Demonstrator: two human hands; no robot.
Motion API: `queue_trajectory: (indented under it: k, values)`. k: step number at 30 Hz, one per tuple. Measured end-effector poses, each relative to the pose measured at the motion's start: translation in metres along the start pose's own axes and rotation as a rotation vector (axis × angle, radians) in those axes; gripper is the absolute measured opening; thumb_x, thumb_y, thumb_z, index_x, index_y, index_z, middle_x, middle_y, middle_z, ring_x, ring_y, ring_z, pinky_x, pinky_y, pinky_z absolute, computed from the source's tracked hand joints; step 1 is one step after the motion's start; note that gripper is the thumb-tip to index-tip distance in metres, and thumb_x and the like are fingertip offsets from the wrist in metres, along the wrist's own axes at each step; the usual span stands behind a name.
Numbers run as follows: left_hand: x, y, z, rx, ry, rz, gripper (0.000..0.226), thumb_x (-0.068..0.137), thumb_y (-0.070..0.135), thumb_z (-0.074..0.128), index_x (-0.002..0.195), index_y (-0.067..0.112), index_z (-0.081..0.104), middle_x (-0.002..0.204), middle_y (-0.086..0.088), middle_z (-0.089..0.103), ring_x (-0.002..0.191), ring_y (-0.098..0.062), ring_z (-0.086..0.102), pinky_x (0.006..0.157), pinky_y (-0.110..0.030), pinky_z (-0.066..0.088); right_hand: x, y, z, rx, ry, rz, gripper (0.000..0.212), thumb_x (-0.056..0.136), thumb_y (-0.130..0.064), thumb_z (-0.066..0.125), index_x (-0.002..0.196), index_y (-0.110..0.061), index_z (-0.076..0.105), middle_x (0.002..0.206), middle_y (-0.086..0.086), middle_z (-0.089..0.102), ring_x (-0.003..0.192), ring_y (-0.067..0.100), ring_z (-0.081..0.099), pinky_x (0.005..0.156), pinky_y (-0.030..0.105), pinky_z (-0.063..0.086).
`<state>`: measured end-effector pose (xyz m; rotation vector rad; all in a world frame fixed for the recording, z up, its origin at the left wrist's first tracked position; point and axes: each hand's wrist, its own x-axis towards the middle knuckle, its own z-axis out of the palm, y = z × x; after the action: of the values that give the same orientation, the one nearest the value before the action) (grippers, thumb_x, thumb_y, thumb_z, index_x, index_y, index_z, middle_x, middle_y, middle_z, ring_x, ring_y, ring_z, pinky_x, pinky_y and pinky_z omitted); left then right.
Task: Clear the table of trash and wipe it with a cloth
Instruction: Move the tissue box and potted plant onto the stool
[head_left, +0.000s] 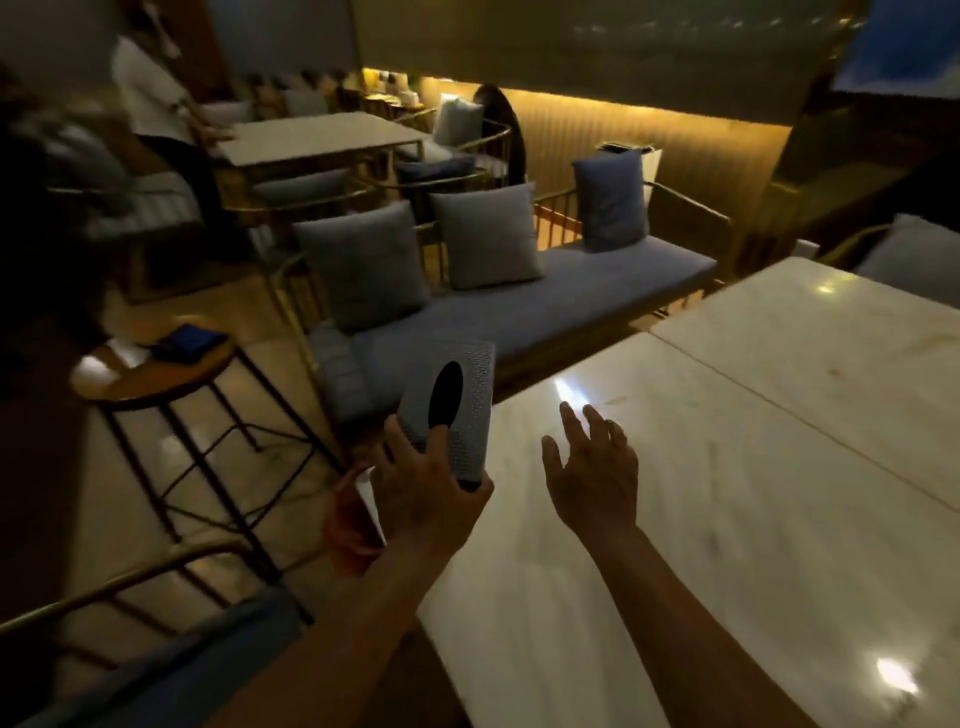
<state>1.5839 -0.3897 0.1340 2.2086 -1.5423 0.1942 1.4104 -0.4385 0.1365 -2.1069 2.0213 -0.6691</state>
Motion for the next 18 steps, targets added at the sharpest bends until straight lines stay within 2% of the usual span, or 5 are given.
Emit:
queue_trajectory:
  k: [6, 9, 11, 14, 18]
  values:
    - [0.039, -0.100, -0.013, 0.045, 0.027, -0.222, 0.074, 0.072, 0.068, 0.062, 0.133, 0.031, 0.045, 0.150, -0.017, 0.023, 0.122, -0.038, 0.034, 0.096, -0.047, 0.045, 0.041, -0.103, 0.064, 0.074, -0.085, -0.228, 0.056, 0.098, -0.050, 0.035, 0.149, -0.027, 0.037, 0.155, 0.006, 0.036, 0.142, 0.030, 0.031, 0.112, 0.050, 0.033]
    - [0.068, -0.152, -0.009, 0.066, 0.072, -0.308, 0.073, 0.070, 0.069, 0.061, 0.130, 0.031, 0.047, 0.149, -0.016, 0.025, 0.118, -0.038, 0.038, 0.093, -0.048, 0.047, 0.069, -0.157, 0.104, 0.083, -0.105, -0.344, 0.055, 0.099, -0.048, 0.039, 0.148, -0.025, 0.039, 0.153, 0.007, 0.039, 0.140, 0.031, 0.034, 0.110, 0.048, 0.034]
    - [0.092, -0.188, -0.008, 0.086, 0.088, -0.371, 0.072, 0.069, 0.071, 0.056, 0.129, 0.031, 0.047, 0.148, -0.016, 0.026, 0.117, -0.038, 0.040, 0.091, -0.048, 0.048, 0.088, -0.198, 0.135, 0.082, -0.120, -0.403, 0.054, 0.098, -0.048, 0.041, 0.146, -0.024, 0.042, 0.150, 0.009, 0.043, 0.137, 0.033, 0.039, 0.107, 0.049, 0.038]
    - [0.116, -0.237, -0.008, 0.121, 0.077, -0.457, 0.076, 0.068, 0.075, 0.043, 0.130, 0.030, 0.047, 0.145, -0.016, 0.027, 0.113, -0.037, 0.040, 0.088, -0.047, 0.048, 0.100, -0.259, 0.180, 0.106, -0.184, -0.461, 0.058, 0.095, -0.051, 0.035, 0.143, -0.022, 0.047, 0.145, 0.011, 0.049, 0.133, 0.034, 0.044, 0.102, 0.050, 0.042]
    - [0.140, -0.297, -0.015, 0.177, 0.045, -0.539, 0.077, 0.070, 0.076, 0.044, 0.131, 0.030, 0.046, 0.143, -0.015, 0.026, 0.111, -0.035, 0.040, 0.090, -0.045, 0.047, 0.099, -0.336, 0.225, 0.132, -0.260, -0.526, 0.054, 0.095, -0.045, 0.039, 0.144, -0.023, 0.046, 0.146, 0.009, 0.048, 0.135, 0.032, 0.043, 0.105, 0.050, 0.038]
